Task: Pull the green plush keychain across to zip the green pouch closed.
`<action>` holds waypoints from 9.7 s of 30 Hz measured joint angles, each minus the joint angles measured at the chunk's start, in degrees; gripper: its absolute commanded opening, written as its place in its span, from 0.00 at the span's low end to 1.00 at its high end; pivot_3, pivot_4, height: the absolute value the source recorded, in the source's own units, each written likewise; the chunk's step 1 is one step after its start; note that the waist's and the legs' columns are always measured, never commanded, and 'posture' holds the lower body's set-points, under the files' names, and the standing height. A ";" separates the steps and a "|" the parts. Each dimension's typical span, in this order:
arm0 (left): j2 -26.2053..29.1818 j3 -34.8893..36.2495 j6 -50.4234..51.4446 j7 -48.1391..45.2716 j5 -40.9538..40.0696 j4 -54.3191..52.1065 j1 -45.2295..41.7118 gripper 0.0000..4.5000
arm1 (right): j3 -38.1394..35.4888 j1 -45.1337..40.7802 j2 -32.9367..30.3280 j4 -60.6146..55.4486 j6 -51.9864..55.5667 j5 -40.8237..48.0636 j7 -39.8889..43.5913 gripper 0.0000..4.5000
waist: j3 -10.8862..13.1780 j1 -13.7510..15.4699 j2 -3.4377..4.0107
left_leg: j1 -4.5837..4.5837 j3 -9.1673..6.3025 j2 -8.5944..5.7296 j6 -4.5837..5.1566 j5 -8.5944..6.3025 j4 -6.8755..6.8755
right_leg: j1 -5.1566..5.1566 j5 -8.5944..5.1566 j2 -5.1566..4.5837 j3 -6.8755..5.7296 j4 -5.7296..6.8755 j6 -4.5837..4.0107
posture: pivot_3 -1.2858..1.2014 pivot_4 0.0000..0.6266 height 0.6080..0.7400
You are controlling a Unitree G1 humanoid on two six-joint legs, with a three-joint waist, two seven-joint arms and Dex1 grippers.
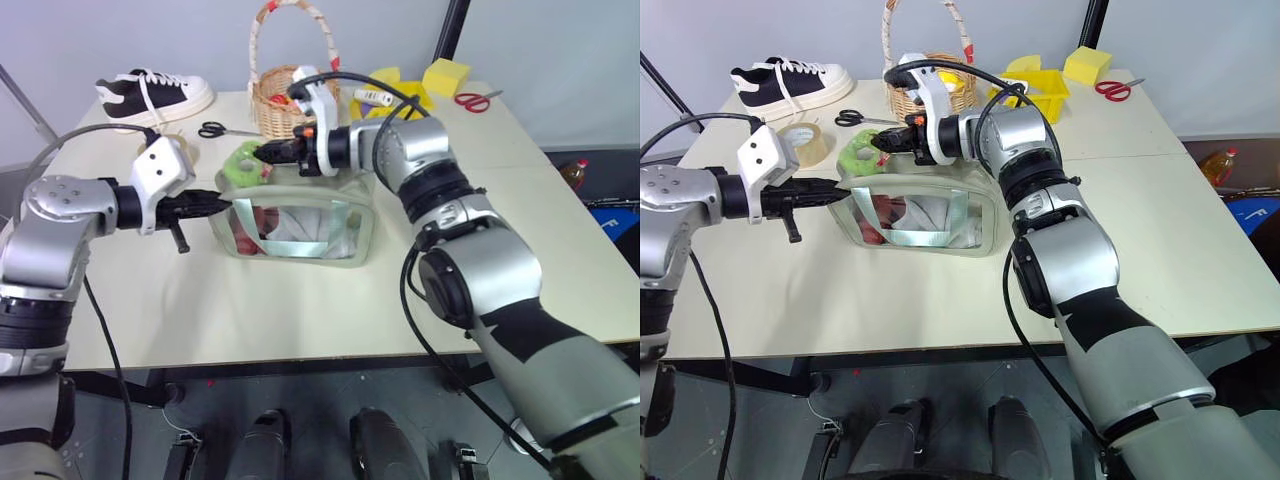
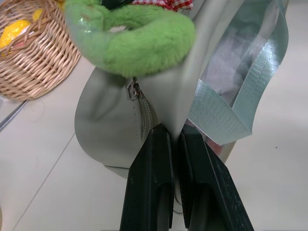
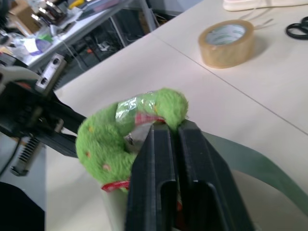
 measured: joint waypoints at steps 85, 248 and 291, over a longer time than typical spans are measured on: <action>-0.39 -5.93 11.41 8.16 -3.82 9.45 -4.42 0.55 | -0.99 25.60 -5.66 -50.94 5.01 9.01 -35.93 0.00 | 0.00 -0.04 0.01 | -0.03 -0.01 0.10 -0.01 0.01 -0.03 | -0.10 0.01 0.08 0.09 0.05 -0.01 | 0.52 0.24 1.00; -12.65 -3.33 -10.89 -4.91 5.90 39.83 -25.12 0.01 | -8.65 25.55 -15.12 -47.29 6.19 5.79 -42.29 0.00 | 0.00 -0.31 0.00 | -0.05 0.05 0.05 -0.01 0.02 -0.02 | -0.14 0.01 0.10 0.07 0.07 -0.01 | 0.52 0.24 1.00; -12.24 -5.87 -10.85 -8.23 8.54 33.06 -23.68 0.01 | -13.04 51.27 -2.47 -56.73 19.58 2.39 -51.80 0.00 | -0.04 -0.26 0.03 | 0.21 0.10 0.07 0.00 0.02 0.01 | 0.13 0.00 0.15 0.10 0.14 -0.01 | 0.52 0.24 1.00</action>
